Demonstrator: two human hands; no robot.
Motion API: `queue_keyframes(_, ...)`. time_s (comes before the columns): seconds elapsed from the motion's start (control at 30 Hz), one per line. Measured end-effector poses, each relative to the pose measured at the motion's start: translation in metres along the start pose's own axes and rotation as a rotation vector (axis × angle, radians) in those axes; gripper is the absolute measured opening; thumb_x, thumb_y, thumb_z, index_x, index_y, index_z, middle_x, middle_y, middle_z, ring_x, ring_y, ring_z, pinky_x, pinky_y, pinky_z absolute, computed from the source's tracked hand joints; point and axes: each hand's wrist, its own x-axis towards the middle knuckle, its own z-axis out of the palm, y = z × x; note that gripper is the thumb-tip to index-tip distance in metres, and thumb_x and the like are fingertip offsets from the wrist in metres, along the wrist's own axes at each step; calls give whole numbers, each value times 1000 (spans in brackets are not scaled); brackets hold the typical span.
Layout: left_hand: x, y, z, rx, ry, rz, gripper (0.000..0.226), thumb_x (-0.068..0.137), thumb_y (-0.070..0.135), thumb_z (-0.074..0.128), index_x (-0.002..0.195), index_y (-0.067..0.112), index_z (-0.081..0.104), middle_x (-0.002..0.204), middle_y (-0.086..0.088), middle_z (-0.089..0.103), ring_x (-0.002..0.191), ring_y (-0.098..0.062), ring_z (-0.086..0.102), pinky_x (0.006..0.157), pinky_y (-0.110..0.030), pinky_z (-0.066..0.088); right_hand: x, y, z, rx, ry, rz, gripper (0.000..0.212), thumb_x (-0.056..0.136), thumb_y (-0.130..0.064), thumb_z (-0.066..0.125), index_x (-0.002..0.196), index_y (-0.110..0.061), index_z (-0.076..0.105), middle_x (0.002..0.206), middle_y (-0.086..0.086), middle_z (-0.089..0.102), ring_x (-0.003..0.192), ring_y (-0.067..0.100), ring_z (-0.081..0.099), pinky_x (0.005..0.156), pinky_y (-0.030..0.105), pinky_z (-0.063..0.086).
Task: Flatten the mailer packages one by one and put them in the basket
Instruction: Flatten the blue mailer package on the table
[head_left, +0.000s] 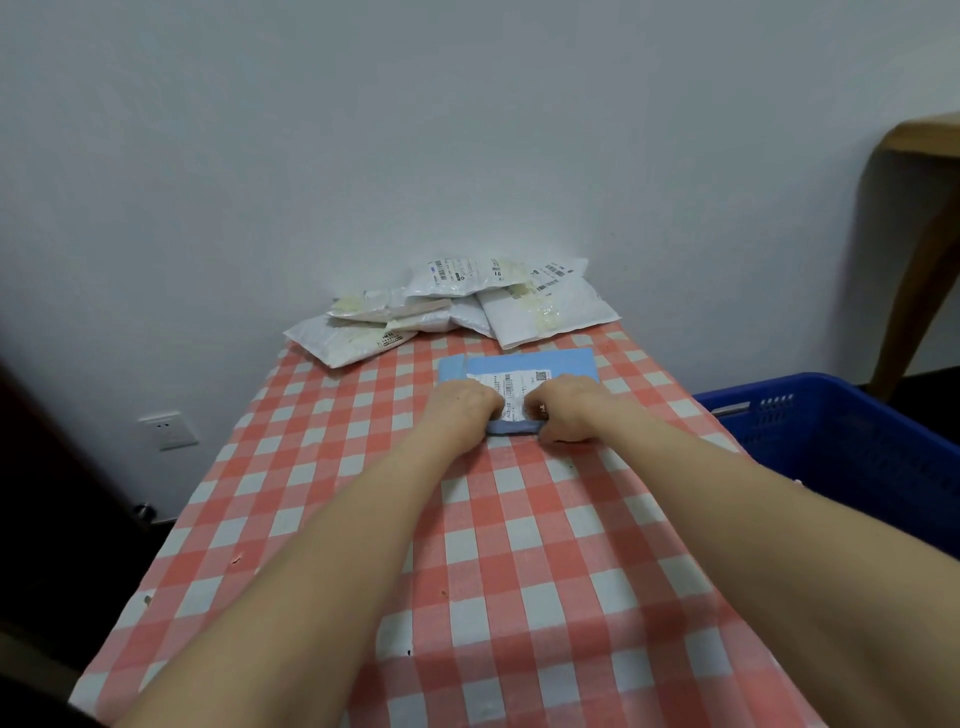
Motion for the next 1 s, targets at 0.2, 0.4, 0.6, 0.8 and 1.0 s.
queue_keyframes(0.2,3,-8,-9,-138,-229,-8,9,85,25,59,94,22,59,97,3,60,95,-20,57,70,-30,43,1,6,-7,115,-120,11,14,79,-32,68,87,-27,58,99,-4,58,94,19,56,80,33,49)
queue_keyframes(0.4,13,-22,-20,-377,0,-149,18,87,29,58,102,23,62,105,2,62,98,-17,56,72,-28,41,5,11,-19,227,127,49,28,83,-49,65,100,-28,60,116,-1,57,94,16,52,79,30,42)
queue_keyframes(0.6,20,-24,-12,-235,-275,-158,65,74,39,71,132,30,44,134,1,44,118,-21,47,90,-35,46,13,12,-19,114,-42,82,72,73,-46,78,136,-36,44,137,-2,39,123,23,46,95,38,45)
queue_keyframes(0.8,24,-20,-3,-172,-268,-126,59,78,40,73,130,27,48,130,1,52,115,-20,51,87,-32,44,17,11,-12,42,-63,97,58,81,-42,73,131,-31,47,132,-3,49,116,21,51,83,30,42)
queue_keyframes(1.0,28,-19,3,-195,-234,-167,46,79,34,75,119,26,54,121,4,59,112,-18,54,84,-32,43,21,11,-12,33,-87,101,38,86,-35,69,120,-25,53,122,-2,60,108,20,56,76,28,41)
